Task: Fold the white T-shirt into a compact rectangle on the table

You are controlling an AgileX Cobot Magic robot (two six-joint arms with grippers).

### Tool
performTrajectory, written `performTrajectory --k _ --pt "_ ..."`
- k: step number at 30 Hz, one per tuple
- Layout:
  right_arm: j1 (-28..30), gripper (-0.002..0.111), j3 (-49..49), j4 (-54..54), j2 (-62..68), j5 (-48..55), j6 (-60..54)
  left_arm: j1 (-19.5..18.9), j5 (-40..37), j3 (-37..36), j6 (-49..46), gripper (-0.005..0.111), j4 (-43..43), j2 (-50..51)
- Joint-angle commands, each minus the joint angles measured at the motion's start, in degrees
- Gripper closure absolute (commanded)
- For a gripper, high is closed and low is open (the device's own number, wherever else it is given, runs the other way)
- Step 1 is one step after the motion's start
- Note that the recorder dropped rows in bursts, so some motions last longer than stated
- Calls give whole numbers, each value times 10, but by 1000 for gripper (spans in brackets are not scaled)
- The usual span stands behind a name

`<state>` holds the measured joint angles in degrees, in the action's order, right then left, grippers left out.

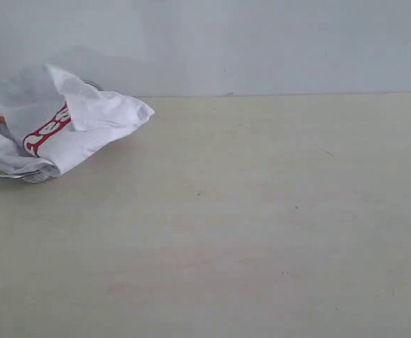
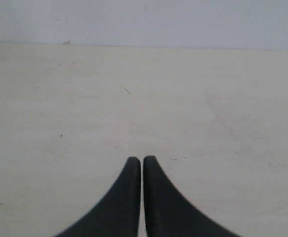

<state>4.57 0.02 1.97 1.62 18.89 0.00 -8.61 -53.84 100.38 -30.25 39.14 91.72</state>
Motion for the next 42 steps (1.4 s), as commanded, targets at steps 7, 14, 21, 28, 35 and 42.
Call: performTrajectory --k 7,14,21,28,35,42 --pt "4 108 0 1 -4 -5 0 0 15 -130 125 90 -187 39" --pt "4 108 0 1 -4 -5 0 0 -39 -141 195 39 -238 102" --pt "4 108 0 1 -4 -5 0 0 -59 -141 238 53 -260 122" --pt "4 108 0 1 -4 -5 0 2 -64 -141 245 48 -254 171" --pt "4 108 0 1 -4 -5 0 7 -34 -141 255 48 -256 207" --pt "4 108 0 1 -4 -5 0 21 -6 -141 282 39 -293 241"
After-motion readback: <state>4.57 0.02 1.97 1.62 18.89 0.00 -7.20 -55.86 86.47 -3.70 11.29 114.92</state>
